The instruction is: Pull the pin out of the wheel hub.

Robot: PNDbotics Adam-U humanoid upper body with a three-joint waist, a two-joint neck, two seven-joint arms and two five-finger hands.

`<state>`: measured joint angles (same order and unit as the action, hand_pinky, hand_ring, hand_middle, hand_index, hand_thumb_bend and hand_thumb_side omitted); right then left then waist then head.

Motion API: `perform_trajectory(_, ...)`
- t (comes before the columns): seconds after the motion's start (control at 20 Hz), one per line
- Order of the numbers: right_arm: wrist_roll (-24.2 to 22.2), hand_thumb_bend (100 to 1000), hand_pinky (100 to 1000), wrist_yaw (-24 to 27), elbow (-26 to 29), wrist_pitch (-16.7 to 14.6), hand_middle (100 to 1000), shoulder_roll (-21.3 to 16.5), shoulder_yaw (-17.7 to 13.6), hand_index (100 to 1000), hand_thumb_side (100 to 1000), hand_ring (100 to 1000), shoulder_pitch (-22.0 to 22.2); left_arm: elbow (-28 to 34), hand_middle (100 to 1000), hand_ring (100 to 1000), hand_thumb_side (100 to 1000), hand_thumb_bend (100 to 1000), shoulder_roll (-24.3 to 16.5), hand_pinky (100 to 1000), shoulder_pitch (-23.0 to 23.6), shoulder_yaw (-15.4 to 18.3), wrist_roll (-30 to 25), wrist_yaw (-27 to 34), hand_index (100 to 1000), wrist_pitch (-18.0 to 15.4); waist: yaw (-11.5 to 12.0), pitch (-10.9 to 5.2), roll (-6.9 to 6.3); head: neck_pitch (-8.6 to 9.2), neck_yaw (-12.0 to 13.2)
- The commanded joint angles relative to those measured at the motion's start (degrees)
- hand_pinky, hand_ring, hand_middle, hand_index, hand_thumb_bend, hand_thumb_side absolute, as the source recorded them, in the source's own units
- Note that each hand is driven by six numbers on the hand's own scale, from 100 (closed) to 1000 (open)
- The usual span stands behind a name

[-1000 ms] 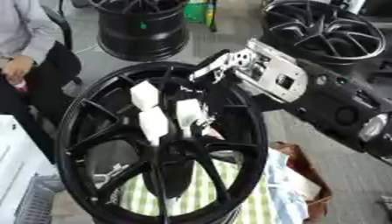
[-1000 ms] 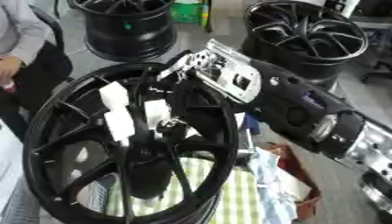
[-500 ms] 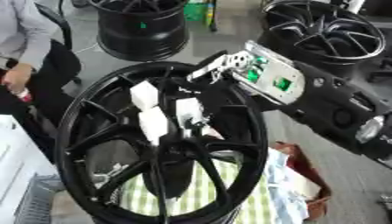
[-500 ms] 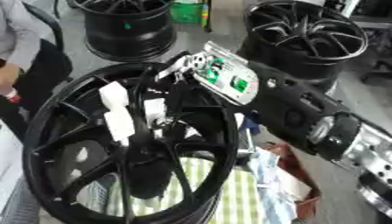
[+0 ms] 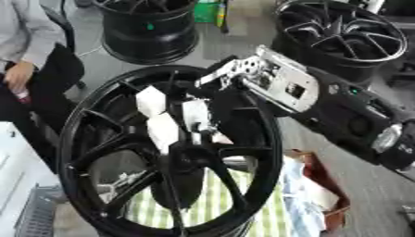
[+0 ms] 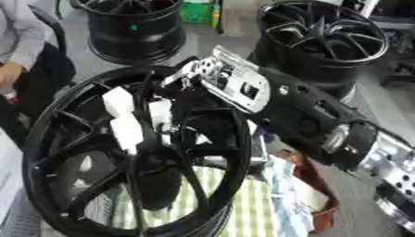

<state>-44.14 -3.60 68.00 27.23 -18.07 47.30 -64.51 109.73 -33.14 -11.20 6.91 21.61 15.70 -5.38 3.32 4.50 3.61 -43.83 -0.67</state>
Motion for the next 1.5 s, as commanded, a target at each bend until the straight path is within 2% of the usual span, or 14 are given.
perform_trajectory(0.05, -0.23, 100, 725, 0.73, 1.12, 2.06, 566, -0.46, -0.84, 653, 100, 762, -1.13, 0.42, 763, 850, 542, 465, -0.71, 833, -0.51, 0.45, -0.1, 0.42, 821, -0.08, 0.1, -0.55, -0.5, -0.29, -0.1)
perform_trajectory(0.35, 4.59, 100, 714, 2.23, 5.62, 4.06, 473, -1.6, -1.14, 557, 100, 738, -2.04, 0.32, 764, 851, 543, 463, -0.72, 834, -0.47, 0.49, -0.02, 0.48, 821, -0.04, 0.0, -0.74, -0.46, -0.29, -0.07)
perform_trajectory(0.5, 6.82, 100, 716, 1.79, 9.48, 4.8, 446, -2.97, -2.4, 532, 100, 732, -2.97, 0.35, 764, 851, 544, 462, -0.79, 835, -0.44, 0.53, 0.01, 0.47, 821, -0.08, -0.14, -0.9, -0.45, -0.29, 0.03)
perform_trajectory(0.55, 7.46, 100, 718, 1.36, 10.84, 4.96, 439, -3.54, -3.09, 524, 178, 730, -3.29, 0.34, 764, 851, 544, 462, -0.81, 835, -0.42, 0.53, 0.02, 0.46, 821, -0.08, -0.21, -0.96, -0.44, -0.29, 0.07)
perform_trajectory(0.6, 8.12, 100, 719, 0.77, 12.17, 5.06, 431, -4.15, -3.96, 519, 100, 729, -3.55, 0.34, 764, 851, 545, 463, -0.84, 835, -0.4, 0.55, 0.02, 0.44, 821, -0.08, -0.27, -1.01, -0.44, -0.29, 0.07)
perform_trajectory(0.75, 10.32, 100, 718, -1.55, 15.03, 5.11, 411, -5.7, -7.45, 504, 100, 720, -3.86, 0.29, 765, 852, 545, 462, -0.87, 836, -0.35, 0.63, 0.1, 0.47, 822, -0.1, -0.43, -1.15, -0.45, -0.29, 0.08)
perform_trajectory(0.95, 13.37, 100, 710, -4.14, 15.38, 5.46, 401, -6.77, -12.88, 499, 100, 711, -4.45, 0.28, 765, 852, 545, 461, -0.92, 837, -0.33, 0.67, 0.15, 0.47, 822, -0.13, -0.59, -1.3, -0.57, -0.29, 0.16)
perform_trajectory(1.2, 18.39, 100, 712, -8.08, 11.26, 4.92, 407, -7.69, -20.07, 506, 100, 711, -6.53, 0.29, 765, 851, 544, 460, -1.1, 837, -0.24, 0.71, 0.13, 0.42, 822, -0.18, -0.99, -1.39, -0.73, -0.29, 0.41)
perform_trajectory(1.35, 21.42, 100, 717, -13.67, 4.17, 3.32, 434, -9.87, -24.46, 532, 100, 713, -7.25, 0.34, 765, 851, 542, 460, -1.33, 838, -0.07, 0.94, 0.33, 0.25, 822, -0.26, -1.3, -1.46, -0.77, -0.29, 0.73)
perform_trajectory(1.5, 25.43, 100, 723, -20.93, -5.34, 1.16, 476, -12.65, -30.12, 575, 100, 721, -6.66, 0.33, 765, 850, 540, 461, -1.45, 838, 0.17, 1.1, 0.5, 0.07, 821, -0.27, -1.53, -1.54, -0.77, -0.29, 1.05)
